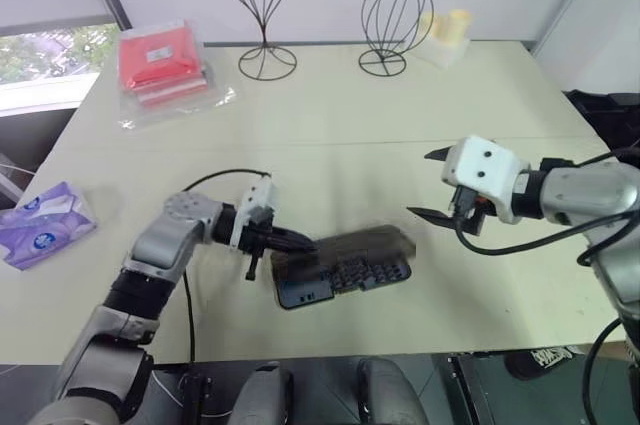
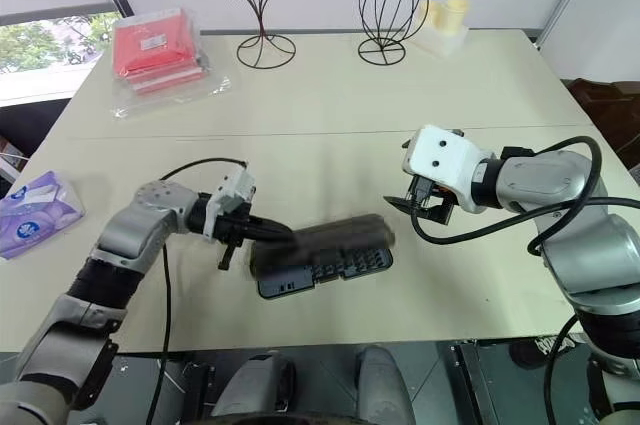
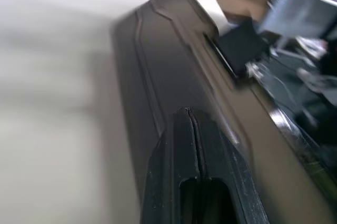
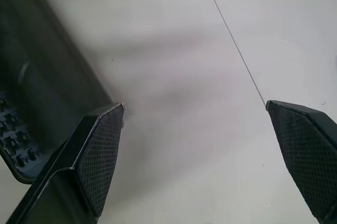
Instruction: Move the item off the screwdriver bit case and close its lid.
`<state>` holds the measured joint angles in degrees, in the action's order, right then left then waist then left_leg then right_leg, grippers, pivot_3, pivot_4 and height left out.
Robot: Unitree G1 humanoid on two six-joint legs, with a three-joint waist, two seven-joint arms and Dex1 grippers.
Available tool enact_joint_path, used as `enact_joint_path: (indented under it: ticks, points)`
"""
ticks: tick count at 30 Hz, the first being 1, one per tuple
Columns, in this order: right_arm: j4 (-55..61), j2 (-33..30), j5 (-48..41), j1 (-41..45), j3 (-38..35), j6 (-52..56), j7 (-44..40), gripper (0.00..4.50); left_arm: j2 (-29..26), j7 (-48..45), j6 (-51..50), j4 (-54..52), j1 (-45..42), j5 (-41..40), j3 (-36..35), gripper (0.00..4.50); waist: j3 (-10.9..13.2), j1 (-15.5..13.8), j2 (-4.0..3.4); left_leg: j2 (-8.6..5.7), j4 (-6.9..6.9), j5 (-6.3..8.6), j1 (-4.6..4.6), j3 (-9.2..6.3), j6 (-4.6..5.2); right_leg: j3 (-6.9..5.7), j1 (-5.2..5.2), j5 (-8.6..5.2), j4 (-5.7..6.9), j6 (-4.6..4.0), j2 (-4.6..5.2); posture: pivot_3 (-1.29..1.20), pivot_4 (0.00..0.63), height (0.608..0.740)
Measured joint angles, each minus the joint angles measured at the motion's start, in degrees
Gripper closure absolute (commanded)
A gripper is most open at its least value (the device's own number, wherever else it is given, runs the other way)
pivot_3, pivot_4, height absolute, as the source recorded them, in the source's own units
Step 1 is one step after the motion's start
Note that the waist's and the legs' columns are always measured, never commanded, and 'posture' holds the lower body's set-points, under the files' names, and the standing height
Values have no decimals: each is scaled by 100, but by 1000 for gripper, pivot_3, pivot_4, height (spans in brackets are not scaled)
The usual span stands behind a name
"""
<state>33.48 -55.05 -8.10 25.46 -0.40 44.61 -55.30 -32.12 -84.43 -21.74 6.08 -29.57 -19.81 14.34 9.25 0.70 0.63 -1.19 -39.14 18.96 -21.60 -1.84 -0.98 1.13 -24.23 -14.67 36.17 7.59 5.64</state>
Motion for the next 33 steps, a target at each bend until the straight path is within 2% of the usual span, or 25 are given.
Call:
enact_joint_path:
  ticks: [3, 8, 11, 14, 22, 25, 27, 31, 32, 33]
  points:
    - [5, -1, -15, -51, 7, 2, 66, 22, -74, -35, 312, -17, 158, 216, 202, 4500, 0, -1, 0, 0, 0, 0, 0, 0, 1, 1, 0, 0, 0, 0, 0, 0, 150, 740]
    - [73, -1, -72, -244, 51, 33, 171, 22, -98, 46, 1456, 107, 231, 575, 369, 4500, -8, -15, -9, 0, 0, 3, 20, 0, 4, 1, 24, 0, -6, 0, 1, 0, 150, 740]
    - [155, 5, -144, -406, 106, 74, 227, 22, -88, 89, 1620, 184, 221, 577, 390, 4500, -11, -16, -14, 0, -3, 3, 27, -3, 5, 0, 40, 0, -7, -1, 1, 0, 150, 740]
    - [168, 105, -288, -439, 105, 136, 291, 22, 8, 140, 1338, 213, 176, 446, 292, 4500, -10, -15, -14, 0, -5, 3, 30, -5, 5, -2, 46, 0, -7, 0, 1, 0, 150, 740]
    - [359, 731, -1304, -485, -223, 564, 384, 22, 159, 481, -405, 70, -164, -522, -272, 4500, -3, -9, -3, -1, -6, 3, 9, -10, 5, -4, 20, 0, 0, 0, 0, 0, 150, 740]
    - [569, 782, -1755, -709, -255, 710, 305, 847, 79, 495, -789, 67, -461, -724, -482, 4500, -3, -6, -3, -1, -5, 3, 10, -8, 6, -4, 20, 0, -2, 0, 0, 0, 150, 740]
    - [689, 790, -2016, -930, -221, 761, 242, 1748, 82, 494, -862, 226, -586, -719, -500, 4500, -3, -9, -3, -1, -5, 3, 10, -8, 6, -5, 20, 0, -1, 0, 0, 0, 150, 740]
    - [912, 784, -2354, -1226, 46, 769, 150, 3918, 243, 535, -781, 753, -864, -566, -446, 4500, -3, -9, -2, -2, -6, 3, 10, -7, 6, -4, 21, 0, -2, 0, 0, 0, 150, 740]
    - [935, 782, -2392, -1240, 149, 762, 143, 4349, 313, 556, -696, 885, -949, -491, -415, 4500, -2, -13, -1, -2, -6, 3, 10, -7, 6, -5, 21, 0, -3, 0, -1, 0, 150, 740]
    - [964, 784, -2417, -1265, 255, 757, 146, 4444, 384, 577, -607, 995, -1022, -420, -386, 4500, -2, -14, -1, -2, -6, 3, 10, -7, 6, -5, 21, 0, -3, 0, 0, 0, 150, 740]
